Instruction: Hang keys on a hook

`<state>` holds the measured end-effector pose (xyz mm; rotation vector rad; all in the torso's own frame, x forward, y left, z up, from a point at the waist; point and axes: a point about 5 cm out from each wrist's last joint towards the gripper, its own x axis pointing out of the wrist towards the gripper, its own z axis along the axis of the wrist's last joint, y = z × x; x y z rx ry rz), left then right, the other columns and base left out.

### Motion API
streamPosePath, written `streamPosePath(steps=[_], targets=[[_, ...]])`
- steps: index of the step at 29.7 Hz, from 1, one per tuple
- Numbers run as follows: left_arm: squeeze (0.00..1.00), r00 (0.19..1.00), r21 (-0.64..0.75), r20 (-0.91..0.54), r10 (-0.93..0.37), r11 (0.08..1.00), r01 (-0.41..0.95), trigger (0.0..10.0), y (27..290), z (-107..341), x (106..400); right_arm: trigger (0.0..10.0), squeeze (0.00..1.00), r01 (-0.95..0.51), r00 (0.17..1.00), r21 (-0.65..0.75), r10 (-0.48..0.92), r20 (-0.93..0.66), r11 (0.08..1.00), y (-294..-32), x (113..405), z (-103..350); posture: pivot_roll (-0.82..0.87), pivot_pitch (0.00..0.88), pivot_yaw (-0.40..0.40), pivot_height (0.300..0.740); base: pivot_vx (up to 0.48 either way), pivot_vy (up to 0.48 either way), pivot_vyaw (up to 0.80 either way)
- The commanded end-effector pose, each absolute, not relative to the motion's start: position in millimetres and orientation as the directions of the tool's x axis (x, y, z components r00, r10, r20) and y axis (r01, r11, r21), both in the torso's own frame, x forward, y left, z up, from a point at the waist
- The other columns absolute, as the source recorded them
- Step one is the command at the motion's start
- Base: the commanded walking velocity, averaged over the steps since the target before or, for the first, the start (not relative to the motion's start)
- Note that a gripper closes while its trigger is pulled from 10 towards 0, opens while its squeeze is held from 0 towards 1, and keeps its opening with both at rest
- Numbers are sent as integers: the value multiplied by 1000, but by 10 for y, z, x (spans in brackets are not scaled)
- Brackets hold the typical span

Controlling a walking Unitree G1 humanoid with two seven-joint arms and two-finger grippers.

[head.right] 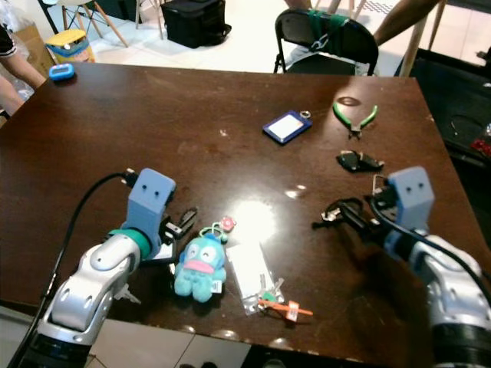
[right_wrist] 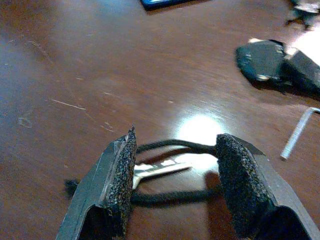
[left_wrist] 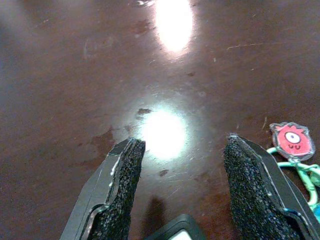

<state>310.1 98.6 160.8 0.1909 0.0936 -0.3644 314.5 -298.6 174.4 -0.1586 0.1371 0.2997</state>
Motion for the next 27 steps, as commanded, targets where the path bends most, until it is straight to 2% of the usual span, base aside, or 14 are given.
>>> streamPosePath(steps=[1, 8, 9, 15, 27], targets=[[0, 933, 161, -148, -328, 923, 350, 10000, 1025, 1558, 3081, 10000, 0, -316, 940, -126, 292, -175, 940, -2971, 3145, 1687, -118, 179, 150, 740, 0, 0, 0], [0, 933, 157, -149, -327, 924, 349, 10000, 1015, 1553, 3075, 10000, 0, -324, 930, -124, 291, -226, 938, -3012, 3109, 1622, -124, 184, 148, 740, 0, 0, 0], [0, 932, 155, -149, -332, 923, 353, 10000, 998, 1552, 3075, 10000, 0, -308, 926, -125, 267, -269, 943, -3112, 3077, 1578, -128, 185, 150, 740, 0, 0, 0], [0, 931, 155, -148, -334, 922, 355, 10000, 993, 1554, 3084, 10000, 0, -275, 930, -136, 228, -287, 952, -3250, 3073, 1586, -130, 183, 152, 740, 0, 0, 0], [0, 931, 159, -147, -333, 921, 355, 10000, 1000, 1557, 3085, 10000, 0, -287, 928, -143, 237, -289, 947, -3197, 3166, 1565, -123, 175, 150, 740, 0, 0, 0]])
